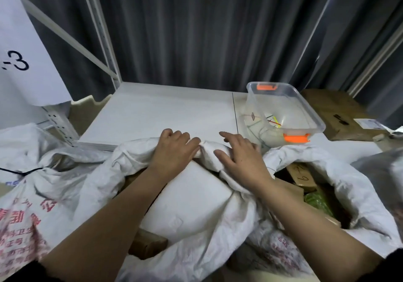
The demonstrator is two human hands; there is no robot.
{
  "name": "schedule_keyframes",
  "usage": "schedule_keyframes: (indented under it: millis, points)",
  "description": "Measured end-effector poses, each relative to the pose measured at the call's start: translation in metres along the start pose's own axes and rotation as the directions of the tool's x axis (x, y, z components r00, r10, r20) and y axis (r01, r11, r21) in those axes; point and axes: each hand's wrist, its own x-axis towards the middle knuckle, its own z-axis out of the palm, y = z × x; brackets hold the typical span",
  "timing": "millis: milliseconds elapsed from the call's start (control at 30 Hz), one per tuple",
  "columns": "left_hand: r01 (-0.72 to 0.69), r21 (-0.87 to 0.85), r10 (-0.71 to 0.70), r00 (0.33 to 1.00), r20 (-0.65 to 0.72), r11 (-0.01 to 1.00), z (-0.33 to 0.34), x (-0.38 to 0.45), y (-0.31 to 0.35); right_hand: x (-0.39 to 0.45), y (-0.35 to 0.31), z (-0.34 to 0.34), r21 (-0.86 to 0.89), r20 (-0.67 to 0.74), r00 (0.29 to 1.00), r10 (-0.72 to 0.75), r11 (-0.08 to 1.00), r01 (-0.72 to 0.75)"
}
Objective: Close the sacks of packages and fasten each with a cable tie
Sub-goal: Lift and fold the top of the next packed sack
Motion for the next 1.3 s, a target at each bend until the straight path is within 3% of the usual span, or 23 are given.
schedule_keyframes:
  millis: [67, 200, 300, 367, 467, 500, 567, 633, 700, 733, 800, 867, 933, 967, 1067, 1133, 1300]
  points:
    - [0.066, -0.023, -0.065, 0.997, 0.041, 0.998, -0.001, 0.003, 0.001, -0.019, 0.006, 0.0, -0.088, -0.075, 0.996, 0.046, 0.995, -0.053]
    - [0.308, -0.097, -0.282, 0.935, 0.215, 0.946, -0.01, 0.015, 0.006, -0.044, 0.016, 0.013, 0.132, 0.083, 0.966, 0.246, 0.958, -0.255]
    - [0.443, -0.158, -0.361, 0.854, 0.375, 0.883, -0.013, 0.021, 0.01, -0.054, 0.015, 0.025, 0.366, -0.022, 0.979, 0.203, 0.913, -0.181]
    - [0.485, -0.126, -0.393, 0.812, 0.431, 0.865, -0.012, 0.024, 0.013, -0.054, 0.012, 0.027, 0.585, -0.098, 0.977, 0.187, 0.806, -0.096]
    - [0.554, -0.107, -0.461, 0.772, 0.439, 0.826, -0.015, 0.028, 0.013, -0.047, 0.004, 0.021, 0.784, -0.082, 0.972, 0.222, 0.617, -0.075]
    - [0.52, -0.183, -0.434, 0.824, 0.364, 0.834, -0.016, 0.028, 0.011, -0.044, 0.002, 0.019, 0.82, -0.062, 0.97, 0.235, 0.566, -0.085]
    - [0.218, -0.379, -0.164, 0.972, 0.17, 0.899, -0.02, 0.026, 0.014, -0.038, 0.003, 0.015, 0.881, 0.002, 0.962, 0.272, 0.455, -0.131]
    - [-0.127, -0.421, 0.176, 0.981, 0.079, 0.898, -0.019, 0.022, 0.024, -0.033, 0.008, 0.012, 0.935, 0.132, 0.949, 0.285, 0.283, -0.215]
    - [-0.217, -0.367, 0.273, 0.956, 0.106, 0.904, -0.012, 0.017, 0.036, -0.033, 0.011, 0.009, 0.956, 0.225, 0.934, 0.278, 0.123, -0.267]
    - [-0.218, -0.33, 0.271, 0.955, 0.123, 0.918, -0.008, 0.016, 0.041, -0.034, 0.011, 0.007, 0.96, 0.22, 0.931, 0.293, 0.105, -0.26]
    - [-0.213, -0.245, 0.247, 0.962, 0.117, 0.946, -0.004, 0.018, 0.048, -0.037, 0.008, 0.008, 0.947, 0.102, 0.918, 0.384, 0.246, -0.208]
    - [-0.168, -0.225, 0.194, 0.976, 0.1, 0.96, -0.004, 0.022, 0.053, -0.048, 0.0, 0.017, 0.849, -0.05, 0.893, 0.447, 0.49, -0.198]
    - [-0.065, -0.278, 0.107, 0.984, 0.142, 0.958, -0.006, 0.028, 0.06, -0.069, -0.009, 0.029, 0.607, -0.169, 0.89, 0.423, 0.756, -0.245]
    - [-0.003, -0.316, 0.064, 0.981, 0.182, 0.949, -0.008, 0.031, 0.063, -0.079, -0.014, 0.035, 0.493, -0.204, 0.89, 0.408, 0.828, -0.267]
    - [0.198, -0.42, -0.03, 0.927, 0.373, 0.886, -0.013, 0.038, 0.07, -0.099, -0.019, 0.049, 0.419, -0.306, 0.884, 0.354, 0.884, -0.209]
    - [0.361, -0.435, -0.088, 0.842, 0.533, 0.825, -0.016, 0.04, 0.071, -0.103, -0.012, 0.055, 0.449, -0.406, 0.863, 0.301, 0.888, -0.098]
    - [0.563, -0.344, -0.23, 0.712, 0.664, 0.751, -0.023, 0.035, 0.077, -0.101, 0.001, 0.057, 0.562, -0.424, 0.864, 0.273, 0.827, 0.014]
